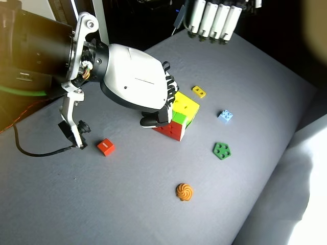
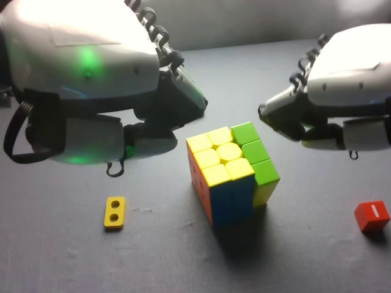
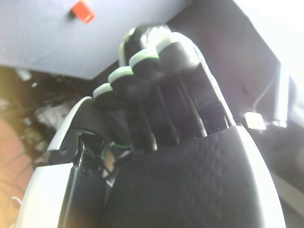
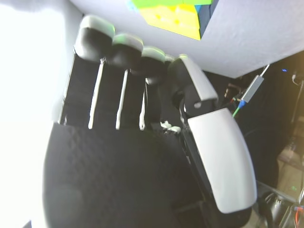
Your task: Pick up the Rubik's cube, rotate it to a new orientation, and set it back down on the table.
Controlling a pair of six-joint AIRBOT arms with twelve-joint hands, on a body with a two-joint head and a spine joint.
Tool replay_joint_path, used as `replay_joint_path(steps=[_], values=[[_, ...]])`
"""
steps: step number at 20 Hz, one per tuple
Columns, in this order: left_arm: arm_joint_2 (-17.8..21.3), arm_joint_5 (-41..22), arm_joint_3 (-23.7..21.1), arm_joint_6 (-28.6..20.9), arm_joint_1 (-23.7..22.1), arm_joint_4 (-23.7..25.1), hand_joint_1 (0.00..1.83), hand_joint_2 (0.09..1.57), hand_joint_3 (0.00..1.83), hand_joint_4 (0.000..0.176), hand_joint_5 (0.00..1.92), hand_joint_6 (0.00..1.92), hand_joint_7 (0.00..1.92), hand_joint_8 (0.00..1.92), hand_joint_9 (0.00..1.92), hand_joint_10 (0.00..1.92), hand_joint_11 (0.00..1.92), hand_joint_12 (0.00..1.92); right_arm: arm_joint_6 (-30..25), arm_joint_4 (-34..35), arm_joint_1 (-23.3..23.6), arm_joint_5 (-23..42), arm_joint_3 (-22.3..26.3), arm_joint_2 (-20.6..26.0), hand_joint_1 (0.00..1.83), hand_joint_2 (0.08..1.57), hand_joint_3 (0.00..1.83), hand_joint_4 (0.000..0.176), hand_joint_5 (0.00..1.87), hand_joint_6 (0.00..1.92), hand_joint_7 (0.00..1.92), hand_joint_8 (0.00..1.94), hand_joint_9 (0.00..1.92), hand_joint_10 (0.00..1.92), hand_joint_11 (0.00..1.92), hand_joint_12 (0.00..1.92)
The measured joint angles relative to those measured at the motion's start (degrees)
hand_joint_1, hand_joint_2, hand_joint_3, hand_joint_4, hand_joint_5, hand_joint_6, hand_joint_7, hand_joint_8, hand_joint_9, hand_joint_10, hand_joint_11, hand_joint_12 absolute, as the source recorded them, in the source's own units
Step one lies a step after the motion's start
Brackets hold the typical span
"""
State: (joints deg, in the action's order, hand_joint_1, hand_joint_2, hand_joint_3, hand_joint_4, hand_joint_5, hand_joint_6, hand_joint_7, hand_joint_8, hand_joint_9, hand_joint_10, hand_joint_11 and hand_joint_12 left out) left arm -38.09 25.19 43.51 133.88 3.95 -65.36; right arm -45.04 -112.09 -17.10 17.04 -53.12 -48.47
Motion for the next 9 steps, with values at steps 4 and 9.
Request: replay_joint_path(steps=[4,9], values=[[0.02,-1.09,-0.85,0.24,-0.04,-1.55,0.33,1.57,0.11,0.0,0.73,1.92,0.81,1.92,0.76,1.92,0.73,1.92,0.11,0.22,-0.35,-0.24,0.02,-0.72,0.79,1.46,0.0,0.0,0.45,1.86,0.74,1.94,0.81,1.92,0.89,1.92],[0.02,-1.29,-1.14,0.26,-0.04,-1.75,0.27,1.57,0.13,0.0,0.75,1.92,0.82,1.92,0.78,1.92,0.76,1.92,9.97,0.46,3.74,2.49,-0.48,0.02,0.76,1.46,0.01,0.0,0.48,1.87,0.75,1.94,0.81,1.92,0.88,1.92]])
